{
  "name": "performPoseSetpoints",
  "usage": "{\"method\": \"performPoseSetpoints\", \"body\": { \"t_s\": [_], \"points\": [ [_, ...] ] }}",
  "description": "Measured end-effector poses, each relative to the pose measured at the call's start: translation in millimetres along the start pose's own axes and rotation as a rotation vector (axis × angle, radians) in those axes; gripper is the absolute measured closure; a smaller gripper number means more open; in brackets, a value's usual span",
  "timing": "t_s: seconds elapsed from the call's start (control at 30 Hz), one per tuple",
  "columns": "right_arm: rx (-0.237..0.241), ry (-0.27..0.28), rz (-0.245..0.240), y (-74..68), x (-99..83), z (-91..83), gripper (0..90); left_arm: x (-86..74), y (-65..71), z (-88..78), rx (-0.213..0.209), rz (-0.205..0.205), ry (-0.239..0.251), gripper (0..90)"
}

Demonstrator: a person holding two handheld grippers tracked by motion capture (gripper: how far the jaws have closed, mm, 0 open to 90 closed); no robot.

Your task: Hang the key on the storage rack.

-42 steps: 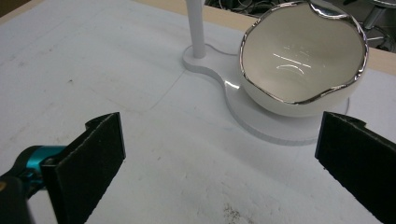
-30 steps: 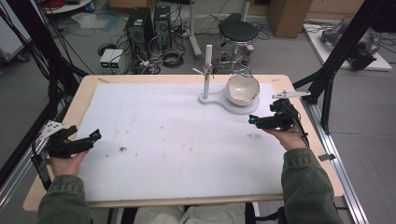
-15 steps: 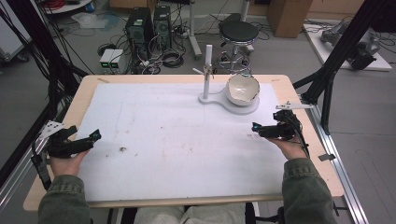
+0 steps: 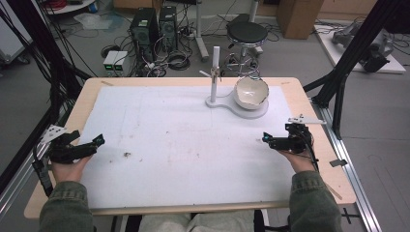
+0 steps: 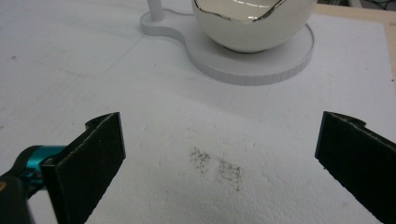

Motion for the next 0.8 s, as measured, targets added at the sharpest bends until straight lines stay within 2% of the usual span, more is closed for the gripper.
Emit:
{"method": "performPoseSetpoints", "body": {
  "t_s": [0.1,0.27,0.5,0.6,0.8],
  "points": [
    [-0.003,-0.004,-0.004,-2.3,-6.2,1.5,0.6,-0.4,-0.1,0.3,0.0,0.004,-0.005,1.7],
    [-0.023,0.018,0.001,-3.0,-12.4,1.2,0.6,-0.3,-0.4,0.1,0.0,0.002,-0.004,1.7],
    [-0.083,0.066,0.009,-1.7,-22.5,-1.4,0.6,-1.4,0.2,0.7,-0.001,0.009,-0.013,1.7],
    [-0.087,0.071,0.019,-1.9,-24.6,-2.0,0.6,-1.3,0.4,1.1,-0.003,0.008,-0.01,1.7],
    [-0.087,0.075,-0.006,-4.4,-24.3,-0.4,0.6,-2.4,-0.7,2.6,-0.006,0.008,-0.02,1.7]
  ]
}}
Point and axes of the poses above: each handheld gripper's, and its own axes: z roughly forward along the jaws, x roughly out of its top, y roughly to its right, the point moved 7 cm from there along z, roughly forward along the jaws, and after that the axes turned 15 degrees about -z, right-handed, at the moved point
